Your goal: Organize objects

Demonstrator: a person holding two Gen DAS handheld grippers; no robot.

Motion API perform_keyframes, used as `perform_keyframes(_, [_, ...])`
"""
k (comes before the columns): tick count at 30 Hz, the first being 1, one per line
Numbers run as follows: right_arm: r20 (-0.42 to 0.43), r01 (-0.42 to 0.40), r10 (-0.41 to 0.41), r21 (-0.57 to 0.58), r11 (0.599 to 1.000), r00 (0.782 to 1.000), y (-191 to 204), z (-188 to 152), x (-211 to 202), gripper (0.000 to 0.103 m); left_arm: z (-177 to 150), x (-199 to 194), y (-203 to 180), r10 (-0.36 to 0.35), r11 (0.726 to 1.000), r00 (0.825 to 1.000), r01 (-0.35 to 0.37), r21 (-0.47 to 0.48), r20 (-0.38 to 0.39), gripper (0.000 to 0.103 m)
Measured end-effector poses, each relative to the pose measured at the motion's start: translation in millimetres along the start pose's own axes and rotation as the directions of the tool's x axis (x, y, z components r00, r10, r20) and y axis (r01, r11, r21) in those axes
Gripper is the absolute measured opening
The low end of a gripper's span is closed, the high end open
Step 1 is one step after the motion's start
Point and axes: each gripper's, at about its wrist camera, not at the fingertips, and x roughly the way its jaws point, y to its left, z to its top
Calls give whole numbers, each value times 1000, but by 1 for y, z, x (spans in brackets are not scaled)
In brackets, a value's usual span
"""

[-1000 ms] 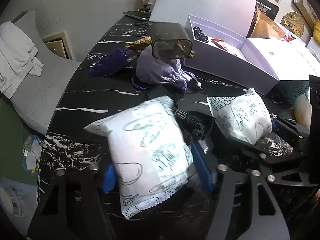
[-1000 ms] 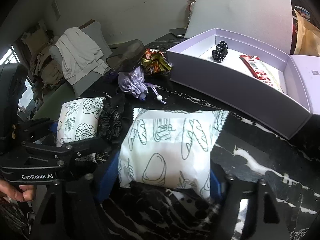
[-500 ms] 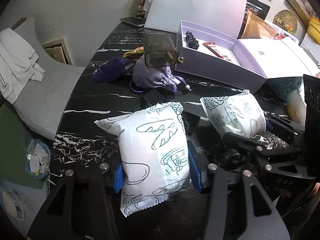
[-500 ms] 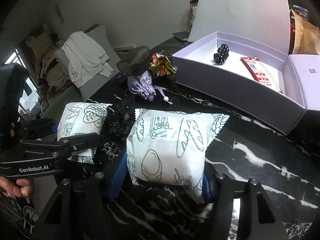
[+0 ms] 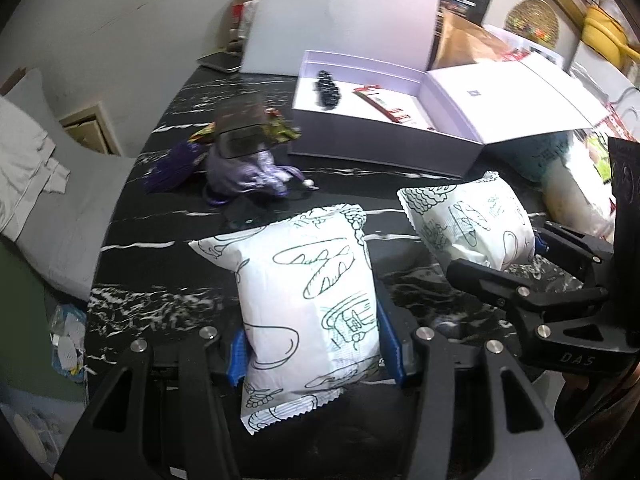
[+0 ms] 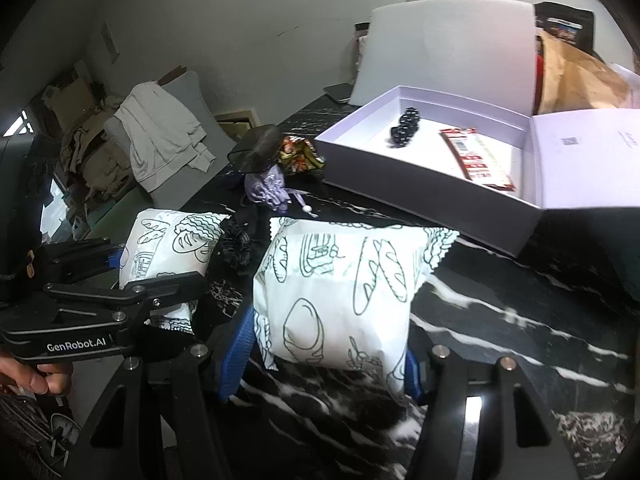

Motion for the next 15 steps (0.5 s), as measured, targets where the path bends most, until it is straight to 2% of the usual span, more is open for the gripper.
perform_keyframes(15, [-9, 93, -92, 80, 993, 996, -31, -22, -35, 63, 14, 15, -57, -71, 990, 997, 75, 123, -33, 50])
